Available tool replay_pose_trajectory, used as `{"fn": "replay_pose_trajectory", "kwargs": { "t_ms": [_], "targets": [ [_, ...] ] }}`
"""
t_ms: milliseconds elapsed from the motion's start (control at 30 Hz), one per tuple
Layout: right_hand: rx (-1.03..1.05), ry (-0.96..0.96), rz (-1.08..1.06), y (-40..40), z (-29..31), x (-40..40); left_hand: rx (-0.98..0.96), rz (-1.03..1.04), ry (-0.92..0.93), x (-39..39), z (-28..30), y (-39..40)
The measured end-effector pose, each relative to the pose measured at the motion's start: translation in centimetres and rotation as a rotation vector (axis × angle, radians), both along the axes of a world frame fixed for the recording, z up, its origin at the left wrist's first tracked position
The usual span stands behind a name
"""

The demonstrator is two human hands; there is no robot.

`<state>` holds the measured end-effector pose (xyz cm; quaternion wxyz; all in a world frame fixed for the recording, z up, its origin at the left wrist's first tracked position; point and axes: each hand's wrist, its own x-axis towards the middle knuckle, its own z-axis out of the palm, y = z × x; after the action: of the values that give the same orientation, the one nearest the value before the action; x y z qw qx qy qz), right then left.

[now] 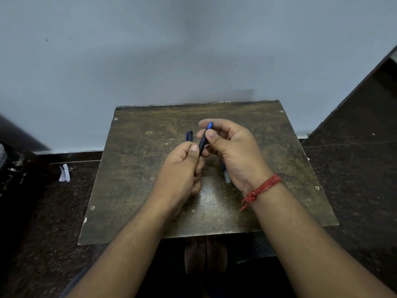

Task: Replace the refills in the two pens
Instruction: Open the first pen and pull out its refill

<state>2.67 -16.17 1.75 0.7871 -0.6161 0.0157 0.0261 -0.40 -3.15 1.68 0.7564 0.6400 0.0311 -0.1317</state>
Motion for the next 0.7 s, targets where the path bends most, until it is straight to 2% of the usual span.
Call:
{"fn": "replay_pose_trajectory", "kwargs": {
  "t_ms": [133, 400, 633, 700],
  "targets": [
    [0.120, 0.079, -0.001, -0.02, 0.38, -0.04, 0.009, 0.005, 0.015, 0.01, -0.14, 0.05],
    [-0.107, 0.073, -0.098, -0.38, -0.33, 0.22, 0.040, -0.013, 0.015, -0.04, -0.23, -0.02],
    [-0.030, 0.085, -0.072, -0.14, 0.39, 0.09, 0.038, -0.001, 0.014, 0.05, -0.31, 0.12],
    [-0.079, 0.067, -0.105, -0.01, 0.39, 0.01, 0.035, -0.003, 0.015, 0.07, -0.39, 0.11]
  ]
}}
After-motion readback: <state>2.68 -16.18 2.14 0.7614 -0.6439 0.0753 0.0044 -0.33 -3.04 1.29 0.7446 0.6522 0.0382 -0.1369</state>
